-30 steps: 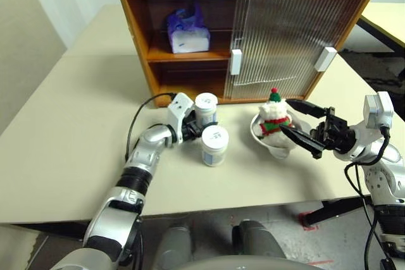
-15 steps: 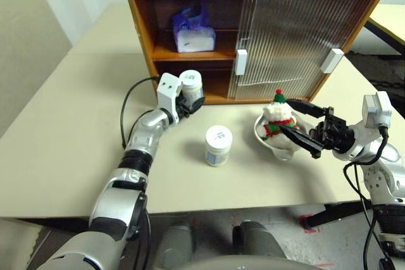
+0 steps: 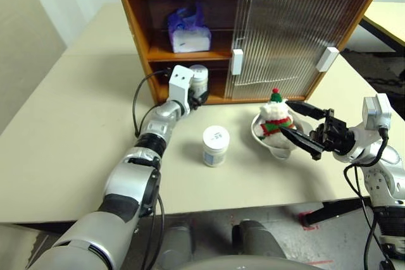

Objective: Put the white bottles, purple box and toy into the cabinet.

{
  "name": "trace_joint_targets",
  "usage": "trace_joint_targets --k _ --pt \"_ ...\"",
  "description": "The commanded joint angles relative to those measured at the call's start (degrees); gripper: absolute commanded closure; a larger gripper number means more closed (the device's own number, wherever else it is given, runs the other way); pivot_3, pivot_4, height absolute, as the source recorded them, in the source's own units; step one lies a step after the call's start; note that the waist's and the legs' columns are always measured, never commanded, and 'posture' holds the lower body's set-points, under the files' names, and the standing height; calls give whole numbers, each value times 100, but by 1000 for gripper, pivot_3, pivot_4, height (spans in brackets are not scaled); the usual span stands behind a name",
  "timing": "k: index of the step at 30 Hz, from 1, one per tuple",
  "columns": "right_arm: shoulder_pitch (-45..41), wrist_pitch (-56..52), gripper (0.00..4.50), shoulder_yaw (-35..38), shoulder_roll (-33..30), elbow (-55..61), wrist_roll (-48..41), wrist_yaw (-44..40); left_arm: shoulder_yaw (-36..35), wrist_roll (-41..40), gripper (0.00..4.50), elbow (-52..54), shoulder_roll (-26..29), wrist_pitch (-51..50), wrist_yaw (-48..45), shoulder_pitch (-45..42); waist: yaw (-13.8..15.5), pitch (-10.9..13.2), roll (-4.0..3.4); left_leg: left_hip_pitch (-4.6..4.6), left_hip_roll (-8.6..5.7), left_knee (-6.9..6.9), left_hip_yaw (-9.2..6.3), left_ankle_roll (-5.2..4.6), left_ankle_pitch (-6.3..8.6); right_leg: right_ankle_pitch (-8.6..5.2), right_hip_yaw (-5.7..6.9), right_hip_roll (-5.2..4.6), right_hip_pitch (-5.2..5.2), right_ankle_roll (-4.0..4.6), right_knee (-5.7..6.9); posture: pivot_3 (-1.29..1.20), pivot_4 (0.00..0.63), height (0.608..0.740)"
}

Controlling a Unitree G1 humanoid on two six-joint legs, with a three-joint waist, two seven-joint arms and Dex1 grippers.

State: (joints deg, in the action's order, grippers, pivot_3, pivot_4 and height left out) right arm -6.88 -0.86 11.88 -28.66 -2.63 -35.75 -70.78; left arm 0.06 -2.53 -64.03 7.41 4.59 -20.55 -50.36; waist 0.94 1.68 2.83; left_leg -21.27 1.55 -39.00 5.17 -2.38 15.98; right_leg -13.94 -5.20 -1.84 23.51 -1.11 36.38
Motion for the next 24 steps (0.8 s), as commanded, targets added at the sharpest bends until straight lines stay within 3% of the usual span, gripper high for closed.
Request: trace_joint_targets --k 1,24 --pt "30 74 0 33 -19 -24 5 -20 -91 91 1374 -259 -46 161 295 -301 6 0 0 0 0 0 0 0 0 0 0 0 0 0 0 49 0 740" --pt "123 -3 0 67 -87 219 -29 118 -387 145 1374 -996 -257 21 797 -817 -9 0 1 -1 -7 0 0 1 0 0 -1 0 0 0 1 17 0 740"
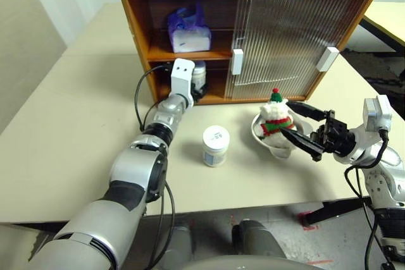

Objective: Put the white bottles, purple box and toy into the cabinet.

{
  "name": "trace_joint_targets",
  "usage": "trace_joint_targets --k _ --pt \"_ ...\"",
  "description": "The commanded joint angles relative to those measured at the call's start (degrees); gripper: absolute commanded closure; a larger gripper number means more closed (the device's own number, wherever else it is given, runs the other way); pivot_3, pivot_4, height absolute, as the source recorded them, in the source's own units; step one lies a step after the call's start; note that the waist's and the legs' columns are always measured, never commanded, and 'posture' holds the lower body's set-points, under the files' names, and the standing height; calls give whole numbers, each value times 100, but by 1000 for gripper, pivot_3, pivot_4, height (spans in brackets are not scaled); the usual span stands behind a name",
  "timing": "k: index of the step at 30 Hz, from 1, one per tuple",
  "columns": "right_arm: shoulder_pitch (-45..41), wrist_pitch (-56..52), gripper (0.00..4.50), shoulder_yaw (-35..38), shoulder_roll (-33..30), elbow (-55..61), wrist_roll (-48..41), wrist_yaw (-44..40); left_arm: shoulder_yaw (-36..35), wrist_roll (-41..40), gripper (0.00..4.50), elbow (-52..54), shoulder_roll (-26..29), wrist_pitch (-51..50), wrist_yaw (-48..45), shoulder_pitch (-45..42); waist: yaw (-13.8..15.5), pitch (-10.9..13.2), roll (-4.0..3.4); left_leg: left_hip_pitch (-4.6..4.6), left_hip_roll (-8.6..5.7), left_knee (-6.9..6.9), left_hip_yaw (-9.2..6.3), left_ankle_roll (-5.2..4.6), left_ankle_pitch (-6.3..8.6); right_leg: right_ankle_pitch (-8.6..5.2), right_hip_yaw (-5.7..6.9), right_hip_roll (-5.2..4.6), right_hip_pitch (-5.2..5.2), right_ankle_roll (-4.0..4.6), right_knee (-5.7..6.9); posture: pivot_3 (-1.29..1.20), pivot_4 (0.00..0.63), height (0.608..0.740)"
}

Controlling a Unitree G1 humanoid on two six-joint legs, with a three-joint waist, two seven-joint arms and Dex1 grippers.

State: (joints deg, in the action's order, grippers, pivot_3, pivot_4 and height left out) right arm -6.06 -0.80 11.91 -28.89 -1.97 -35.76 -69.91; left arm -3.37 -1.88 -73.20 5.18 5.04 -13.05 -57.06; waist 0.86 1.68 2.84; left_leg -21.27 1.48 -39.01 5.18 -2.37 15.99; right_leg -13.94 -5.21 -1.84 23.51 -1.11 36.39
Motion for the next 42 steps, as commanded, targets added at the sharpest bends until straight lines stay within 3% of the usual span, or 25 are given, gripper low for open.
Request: trace_joint_targets --k 1,4,17,37,40,42 --pt "48 -16 0 64 -71 167 -31 38 -42 85 1024 -81 -35 -27 50 -131 0 0 0 0 0 0 0 0 0 0 0 0 1 0 0 18 0 740" --pt "46 -44 0 63 -83 193 -36 57 -40 90 26 -79 -43 -24 54 -102 2 -1 0 1 0 0 0 0 0 0 0 0 0 0 1 18 0 740" --pt "20 -107 0 22 -81 280 -41 111 -135 -80 26 304 12 102 -330 299 0 -2 0 2 -5 -2 0 0 0 0 -2 0 0 0 4 37 0 740" --pt "-101 -38 0 -162 60 95 31 65 -56 -144 26 3161 316 -1047 -467 1665 24 -9 2 9 4 -6 0 -1 -1 1 -6 -2 -1 1 24 75 0 740" --pt "-123 -26 0 -164 57 55 31 47 -93 -186 596 3432 282 -1189 -404 1785 27 -9 3 10 3 -9 0 -1 -1 1 -6 -3 -1 1 29 81 0 740" --pt "-155 -16 0 -170 64 18 35 37 -78 -188 1340 3627 267 -1329 -370 1862 26 -9 3 11 3 -10 0 -1 -1 1 -7 -3 -1 1 32 82 0 740"
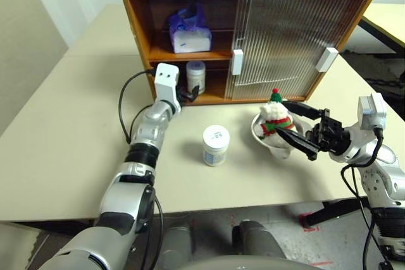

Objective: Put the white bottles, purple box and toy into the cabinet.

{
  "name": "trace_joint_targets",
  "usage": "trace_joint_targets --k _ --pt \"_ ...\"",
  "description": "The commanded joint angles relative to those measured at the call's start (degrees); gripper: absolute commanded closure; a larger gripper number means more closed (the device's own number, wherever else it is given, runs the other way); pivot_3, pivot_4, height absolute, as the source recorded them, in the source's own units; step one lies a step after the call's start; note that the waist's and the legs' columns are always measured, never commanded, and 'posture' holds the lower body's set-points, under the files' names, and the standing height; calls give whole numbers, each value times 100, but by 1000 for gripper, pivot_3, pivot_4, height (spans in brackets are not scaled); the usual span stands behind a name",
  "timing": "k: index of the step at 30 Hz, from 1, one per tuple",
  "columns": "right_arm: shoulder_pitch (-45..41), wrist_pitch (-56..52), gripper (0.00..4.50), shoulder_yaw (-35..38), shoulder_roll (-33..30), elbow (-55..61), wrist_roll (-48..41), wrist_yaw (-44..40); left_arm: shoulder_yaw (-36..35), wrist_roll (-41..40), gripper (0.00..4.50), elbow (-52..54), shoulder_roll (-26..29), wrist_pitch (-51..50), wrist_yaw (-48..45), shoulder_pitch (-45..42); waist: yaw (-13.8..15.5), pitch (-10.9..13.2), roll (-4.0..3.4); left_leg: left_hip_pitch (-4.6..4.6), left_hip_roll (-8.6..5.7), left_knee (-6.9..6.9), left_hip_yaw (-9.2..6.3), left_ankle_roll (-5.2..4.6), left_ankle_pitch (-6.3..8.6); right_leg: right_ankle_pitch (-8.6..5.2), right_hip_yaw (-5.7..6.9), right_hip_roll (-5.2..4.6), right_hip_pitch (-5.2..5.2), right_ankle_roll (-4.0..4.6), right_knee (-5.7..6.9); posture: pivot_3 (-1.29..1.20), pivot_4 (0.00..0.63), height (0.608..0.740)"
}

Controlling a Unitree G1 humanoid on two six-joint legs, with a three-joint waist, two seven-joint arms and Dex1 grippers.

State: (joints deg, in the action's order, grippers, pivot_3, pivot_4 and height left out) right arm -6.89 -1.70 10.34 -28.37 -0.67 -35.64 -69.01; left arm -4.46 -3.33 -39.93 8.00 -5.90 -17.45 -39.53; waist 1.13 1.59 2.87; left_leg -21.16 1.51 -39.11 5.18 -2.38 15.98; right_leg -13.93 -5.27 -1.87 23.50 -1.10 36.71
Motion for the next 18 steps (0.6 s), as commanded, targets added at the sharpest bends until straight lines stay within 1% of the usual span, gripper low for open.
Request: trace_joint_targets --k 1,3,4,6,8,9,10,18 --pt "-86 79 0 -17 14 -131 28 -60 36 -50 1809 379 -26 -285 75 144 1 0 1 0 0 0 0 0 0 0 0 0 0 0 1 83 0 740" --pt "-111 96 0 -19 17 -169 36 -74 32 -81 1848 614 -58 -407 103 242 -1 -1 1 2 0 -1 0 0 0 0 0 0 -1 0 2 84 0 740" --pt "-122 105 0 -21 20 -187 41 -82 15 -101 2530 697 -74 -449 131 276 -1 -1 1 4 0 -1 0 0 0 0 -1 0 -2 1 3 84 0 740" --pt "-128 117 0 -30 31 -203 51 -85 -23 -120 3009 745 -80 -461 204 295 3 -1 1 4 0 -1 0 0 0 0 0 0 -2 1 4 86 0 740" --pt "-120 131 0 -46 49 -203 63 -84 -57 -108 3754 653 -60 -395 318 251 3 -1 1 4 0 -1 0 0 0 0 -1 0 -2 1 4 85 0 740" --pt "-115 136 0 -59 54 -199 73 -85 -77 -96 4201 561 -50 -334 396 200 3 -1 1 5 0 -1 0 0 0 0 -1 0 -2 1 4 83 0 740" --pt "-111 143 0 -70 58 -196 82 -84 -90 -92 4465 485 -44 -292 449 153 2 -1 2 5 0 -1 0 0 0 0 -1 0 -2 1 4 82 0 740" --pt "-78 175 0 -45 47 -167 90 -57 -105 -68 4465 -461 -120 174 823 -407 -13 -3 4 10 0 -1 2 2 1 2 -2 1 -3 3 7 58 0 740"
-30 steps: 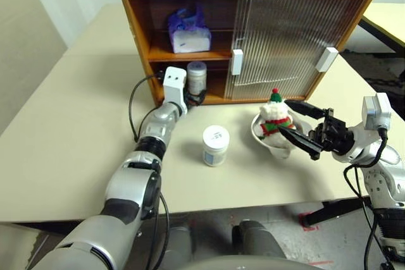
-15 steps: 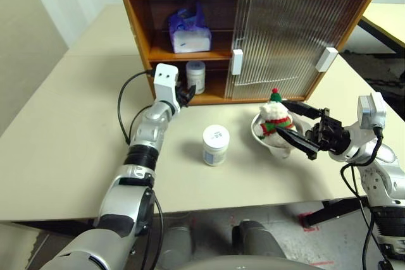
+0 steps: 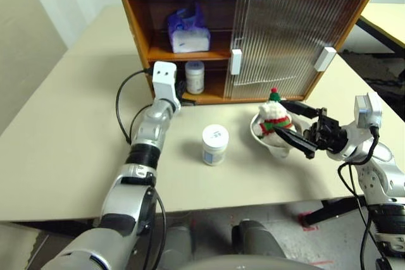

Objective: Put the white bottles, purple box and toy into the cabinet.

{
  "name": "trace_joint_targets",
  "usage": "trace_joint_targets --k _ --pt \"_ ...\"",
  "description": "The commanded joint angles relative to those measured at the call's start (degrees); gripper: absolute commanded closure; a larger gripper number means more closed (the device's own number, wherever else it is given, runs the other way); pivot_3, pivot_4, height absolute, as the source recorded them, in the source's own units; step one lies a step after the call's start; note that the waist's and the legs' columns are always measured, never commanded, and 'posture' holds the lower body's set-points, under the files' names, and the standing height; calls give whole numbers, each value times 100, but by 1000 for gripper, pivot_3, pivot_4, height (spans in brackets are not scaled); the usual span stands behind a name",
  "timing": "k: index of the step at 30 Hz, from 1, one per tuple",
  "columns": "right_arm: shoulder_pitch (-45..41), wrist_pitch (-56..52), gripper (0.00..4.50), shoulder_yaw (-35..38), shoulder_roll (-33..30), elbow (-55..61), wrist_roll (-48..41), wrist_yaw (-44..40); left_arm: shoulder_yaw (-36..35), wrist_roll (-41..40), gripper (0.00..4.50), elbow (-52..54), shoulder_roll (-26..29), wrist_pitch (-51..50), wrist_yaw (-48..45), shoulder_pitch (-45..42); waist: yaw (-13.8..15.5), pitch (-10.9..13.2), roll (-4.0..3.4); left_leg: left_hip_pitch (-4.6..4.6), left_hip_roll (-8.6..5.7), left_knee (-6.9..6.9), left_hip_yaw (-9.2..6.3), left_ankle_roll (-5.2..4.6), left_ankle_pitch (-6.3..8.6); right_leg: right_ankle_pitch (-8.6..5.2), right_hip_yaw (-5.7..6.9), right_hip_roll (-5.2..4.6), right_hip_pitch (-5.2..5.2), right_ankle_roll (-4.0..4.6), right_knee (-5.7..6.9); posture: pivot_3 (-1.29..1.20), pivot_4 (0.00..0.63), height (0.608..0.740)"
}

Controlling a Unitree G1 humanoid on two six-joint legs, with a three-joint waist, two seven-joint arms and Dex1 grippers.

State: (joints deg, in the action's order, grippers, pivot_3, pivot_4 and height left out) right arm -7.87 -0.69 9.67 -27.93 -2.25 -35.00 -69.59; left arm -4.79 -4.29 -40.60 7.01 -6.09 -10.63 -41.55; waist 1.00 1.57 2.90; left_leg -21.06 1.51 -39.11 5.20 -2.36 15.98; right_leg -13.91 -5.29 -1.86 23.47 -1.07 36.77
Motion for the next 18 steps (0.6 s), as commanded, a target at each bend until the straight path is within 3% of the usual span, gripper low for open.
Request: trace_joint_targets --k 1,18 --pt "27 74 0 30 -5 1 22 4 -66 43 4465 -562 -39 278 187 -301 -1 -1 1 0 -1 0 0 0 0 0 0 0 0 0 -1 57 0 740" --pt "80 67 0 102 -88 110 -1 67 -73 126 4465 -2214 -297 917 -19 -1118 -1 -3 3 -3 -8 0 0 3 0 0 0 0 -2 -2 -7 30 0 740"
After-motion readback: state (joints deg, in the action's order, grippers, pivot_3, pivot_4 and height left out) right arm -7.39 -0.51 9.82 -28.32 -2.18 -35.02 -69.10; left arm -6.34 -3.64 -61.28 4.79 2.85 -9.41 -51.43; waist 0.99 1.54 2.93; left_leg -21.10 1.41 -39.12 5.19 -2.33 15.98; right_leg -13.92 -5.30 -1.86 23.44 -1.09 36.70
